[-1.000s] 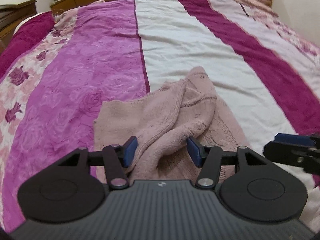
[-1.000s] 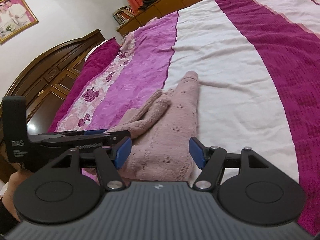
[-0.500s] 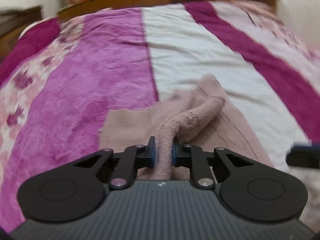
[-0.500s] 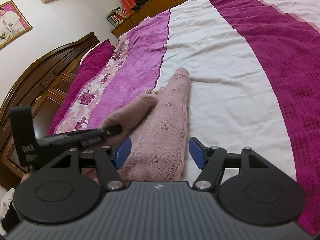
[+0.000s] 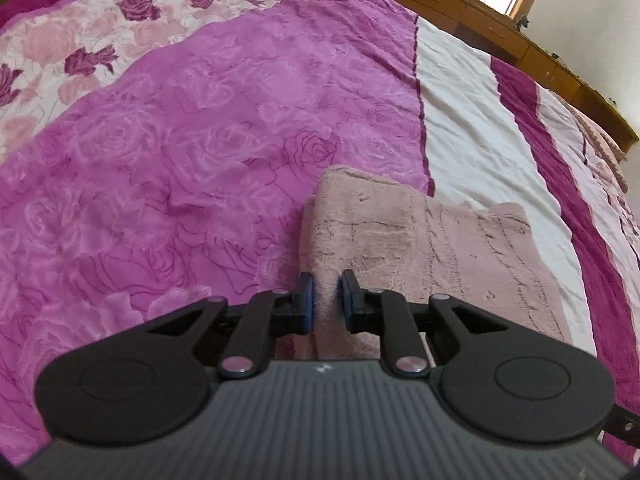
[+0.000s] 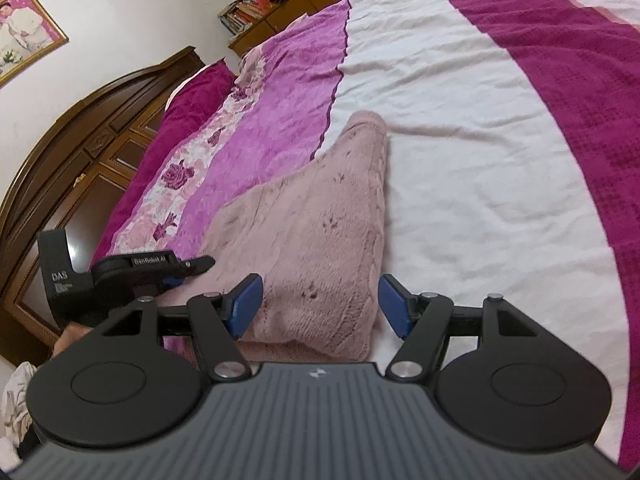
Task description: Fold small clothes
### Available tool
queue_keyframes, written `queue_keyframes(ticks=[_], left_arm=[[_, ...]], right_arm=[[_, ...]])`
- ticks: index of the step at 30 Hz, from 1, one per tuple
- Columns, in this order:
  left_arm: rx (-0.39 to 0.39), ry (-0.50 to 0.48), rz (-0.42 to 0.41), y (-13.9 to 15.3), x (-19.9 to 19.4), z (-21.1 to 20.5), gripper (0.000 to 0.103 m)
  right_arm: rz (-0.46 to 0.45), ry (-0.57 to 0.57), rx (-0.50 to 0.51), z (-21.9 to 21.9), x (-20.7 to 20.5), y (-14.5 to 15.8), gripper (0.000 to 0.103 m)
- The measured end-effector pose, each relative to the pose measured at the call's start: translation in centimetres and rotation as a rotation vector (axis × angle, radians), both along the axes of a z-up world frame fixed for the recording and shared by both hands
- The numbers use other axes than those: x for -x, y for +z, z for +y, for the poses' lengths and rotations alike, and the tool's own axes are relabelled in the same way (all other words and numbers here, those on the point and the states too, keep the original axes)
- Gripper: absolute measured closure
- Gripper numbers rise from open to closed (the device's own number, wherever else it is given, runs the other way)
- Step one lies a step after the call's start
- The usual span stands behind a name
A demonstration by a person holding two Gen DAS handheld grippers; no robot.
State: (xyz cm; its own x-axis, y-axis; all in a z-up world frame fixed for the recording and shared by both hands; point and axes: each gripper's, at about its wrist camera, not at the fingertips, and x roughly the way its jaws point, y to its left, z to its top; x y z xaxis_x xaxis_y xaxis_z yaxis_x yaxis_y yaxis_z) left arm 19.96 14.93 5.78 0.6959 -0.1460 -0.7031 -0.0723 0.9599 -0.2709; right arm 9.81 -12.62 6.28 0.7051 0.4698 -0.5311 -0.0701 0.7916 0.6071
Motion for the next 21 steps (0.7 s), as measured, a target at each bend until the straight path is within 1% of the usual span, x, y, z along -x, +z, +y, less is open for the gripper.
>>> queue_keyframes(ticks=[1, 2, 3, 5, 6, 8, 9, 11, 12, 13, 15, 18, 21], left_arm=[[0.000, -0.011, 0.002, 0.1, 0.1, -0.1, 0.083], [0.006, -0.017, 0.002, 0.3, 0.3, -0.1, 0.078], [0.018, -0.026, 0.004, 0.4, 0.3, -0.1, 0.075], [0.054, -0.055, 0.011, 0.6, 0.8, -0.2, 0.063], [0.063, -0.073, 0.011, 0.6, 1.2, -0.3, 0.061], [0.043, -0.109, 0.013, 0.7, 2.0, -0.9, 0.061], [0.009, -0.117, 0.007, 0.7, 2.3, -1.2, 0.062], [-0.106, -0.117, 0.015, 0.4, 2.9, -1.9, 0.068], [-0.143, -0.114, 0.026, 0.0, 3.0, -1.9, 0.068], [-0.155, -0.103, 0.036, -0.4, 3.1, -1.6, 0.068], [-0.134, -0.079, 0.044, -0.9, 3.2, -0.8, 0.068], [-0.108, -0.055, 0.045, -0.9, 3.2, 0.0, 0.068], [-0.108, -0.063, 0.042, -0.6, 3.4, 0.0, 0.067]], right_arm=[[-0.001, 0.003, 0.002, 0.2, -0.1, -0.1, 0.032], [-0.003, 0.006, 0.003, 0.4, -0.1, -0.1, 0.032], [-0.004, 0.007, 0.005, 0.5, -0.2, -0.2, 0.032], [-0.004, 0.010, 0.008, 0.8, -0.4, -0.3, 0.032], [-0.006, 0.013, 0.009, 1.0, -0.5, -0.3, 0.032], [-0.019, 0.013, 0.021, 1.3, -0.9, -0.3, 0.032], [-0.026, 0.013, 0.030, 1.5, -1.1, -0.3, 0.032], [-0.029, 0.018, 0.036, 2.0, -1.6, -0.3, 0.032], [-0.032, 0.030, 0.035, 2.3, -1.7, -0.2, 0.032], [-0.041, 0.049, 0.034, 2.8, -1.8, 0.0, 0.032], [-0.064, 0.088, 0.052, 4.1, -1.8, 0.6, 0.032], [-0.080, 0.109, 0.125, 5.9, -1.7, 0.9, 0.032], [-0.070, 0.097, 0.127, 5.7, -1.6, 1.0, 0.031]])
